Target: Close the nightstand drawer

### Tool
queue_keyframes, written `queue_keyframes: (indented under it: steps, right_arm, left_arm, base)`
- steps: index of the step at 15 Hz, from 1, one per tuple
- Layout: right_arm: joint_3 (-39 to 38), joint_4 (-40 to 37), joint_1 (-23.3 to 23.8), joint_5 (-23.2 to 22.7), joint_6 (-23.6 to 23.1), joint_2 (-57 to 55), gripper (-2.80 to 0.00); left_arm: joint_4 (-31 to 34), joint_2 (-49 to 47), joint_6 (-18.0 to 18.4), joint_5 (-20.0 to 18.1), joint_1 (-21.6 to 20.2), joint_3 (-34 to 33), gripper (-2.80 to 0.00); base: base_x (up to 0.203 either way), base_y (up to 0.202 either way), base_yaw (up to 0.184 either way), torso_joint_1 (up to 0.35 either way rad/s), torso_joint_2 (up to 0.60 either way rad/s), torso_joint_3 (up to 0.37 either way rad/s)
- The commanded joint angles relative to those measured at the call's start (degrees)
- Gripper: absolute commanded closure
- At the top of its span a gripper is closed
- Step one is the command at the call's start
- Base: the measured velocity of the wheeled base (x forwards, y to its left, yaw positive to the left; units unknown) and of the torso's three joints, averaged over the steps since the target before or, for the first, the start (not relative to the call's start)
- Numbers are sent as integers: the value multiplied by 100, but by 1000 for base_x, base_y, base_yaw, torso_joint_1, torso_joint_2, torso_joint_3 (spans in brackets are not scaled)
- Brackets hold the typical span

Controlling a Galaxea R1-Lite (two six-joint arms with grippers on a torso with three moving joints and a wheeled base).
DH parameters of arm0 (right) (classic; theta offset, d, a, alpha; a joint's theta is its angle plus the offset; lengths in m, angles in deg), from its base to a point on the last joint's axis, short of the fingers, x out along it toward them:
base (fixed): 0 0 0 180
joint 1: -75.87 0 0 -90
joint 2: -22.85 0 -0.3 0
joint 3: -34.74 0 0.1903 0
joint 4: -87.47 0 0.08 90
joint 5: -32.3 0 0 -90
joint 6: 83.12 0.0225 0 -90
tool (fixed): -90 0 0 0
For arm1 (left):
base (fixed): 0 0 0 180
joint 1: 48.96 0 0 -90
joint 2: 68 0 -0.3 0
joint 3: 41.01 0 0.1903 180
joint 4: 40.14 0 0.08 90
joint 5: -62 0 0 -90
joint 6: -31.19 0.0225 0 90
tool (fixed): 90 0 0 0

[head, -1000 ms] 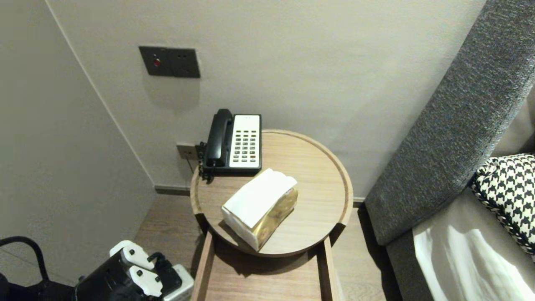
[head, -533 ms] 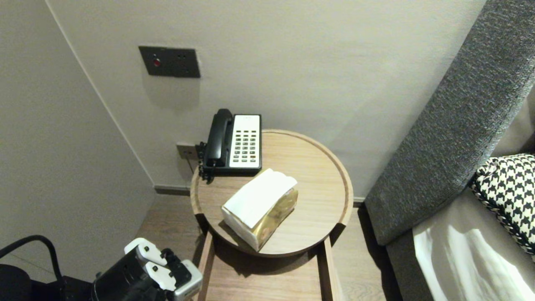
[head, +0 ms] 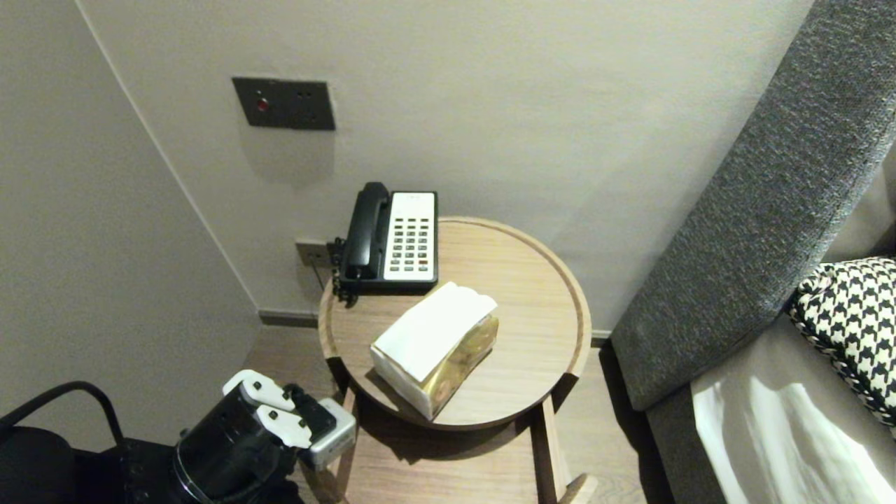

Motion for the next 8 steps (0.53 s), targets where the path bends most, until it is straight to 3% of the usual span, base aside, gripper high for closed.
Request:
queue_keyframes:
  steps: [1, 8]
  right_arm:
    - [-229, 7, 6, -1, 1, 0, 0]
    - [-229, 7, -3, -1, 1, 0, 0]
  left_arm:
    - [-213, -198, -11, 9, -158, 9, 0]
    - [-546, -434, -20, -35, -608, 306, 0]
  base:
    - [0, 0, 0, 0, 0, 0]
    - [0, 0, 0, 0, 0, 0]
